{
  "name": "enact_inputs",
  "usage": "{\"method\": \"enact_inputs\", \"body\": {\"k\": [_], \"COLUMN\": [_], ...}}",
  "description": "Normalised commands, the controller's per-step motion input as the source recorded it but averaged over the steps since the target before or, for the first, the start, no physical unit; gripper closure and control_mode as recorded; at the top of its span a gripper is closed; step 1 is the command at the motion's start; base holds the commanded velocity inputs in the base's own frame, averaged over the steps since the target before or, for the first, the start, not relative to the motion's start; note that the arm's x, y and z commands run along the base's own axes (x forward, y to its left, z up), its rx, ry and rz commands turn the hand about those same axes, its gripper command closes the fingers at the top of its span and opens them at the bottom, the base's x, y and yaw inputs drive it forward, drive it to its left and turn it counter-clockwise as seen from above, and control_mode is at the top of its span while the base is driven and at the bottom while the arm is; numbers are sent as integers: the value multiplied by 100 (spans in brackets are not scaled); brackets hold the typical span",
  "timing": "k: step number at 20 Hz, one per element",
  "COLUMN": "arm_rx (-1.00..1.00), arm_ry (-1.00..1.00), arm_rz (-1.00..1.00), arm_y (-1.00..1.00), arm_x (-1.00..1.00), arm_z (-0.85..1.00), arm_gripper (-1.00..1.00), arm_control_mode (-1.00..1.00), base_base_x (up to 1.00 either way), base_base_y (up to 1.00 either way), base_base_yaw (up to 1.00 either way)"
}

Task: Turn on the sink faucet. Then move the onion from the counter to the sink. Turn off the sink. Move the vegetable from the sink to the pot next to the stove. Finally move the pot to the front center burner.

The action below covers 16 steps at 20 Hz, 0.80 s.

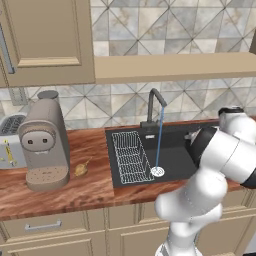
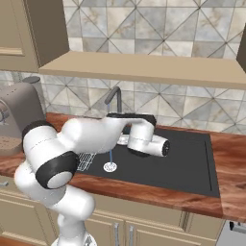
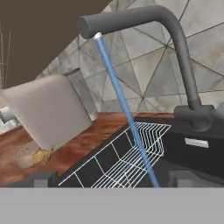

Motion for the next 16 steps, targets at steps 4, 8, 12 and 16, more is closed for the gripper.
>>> {"method": "enact_inputs", "body": {"k": [4, 8, 12, 16], "arm_rx": [-24, -25, -24, -25], "arm_ry": [0, -3, -4, -3], "arm_rz": [29, 32, 34, 36], "arm_y": [39, 37, 42, 50], "arm_x": [-44, -41, -38, -34], "arm_z": [2, 8, 8, 9], "arm_gripper": [-100, -100, -100, -100], "arm_control_mode": [-100, -100, -100, -100], "base_base_x": [0, 0, 0, 0], "base_base_y": [0, 0, 0, 0], "base_base_yaw": [0, 0, 0, 0]}}
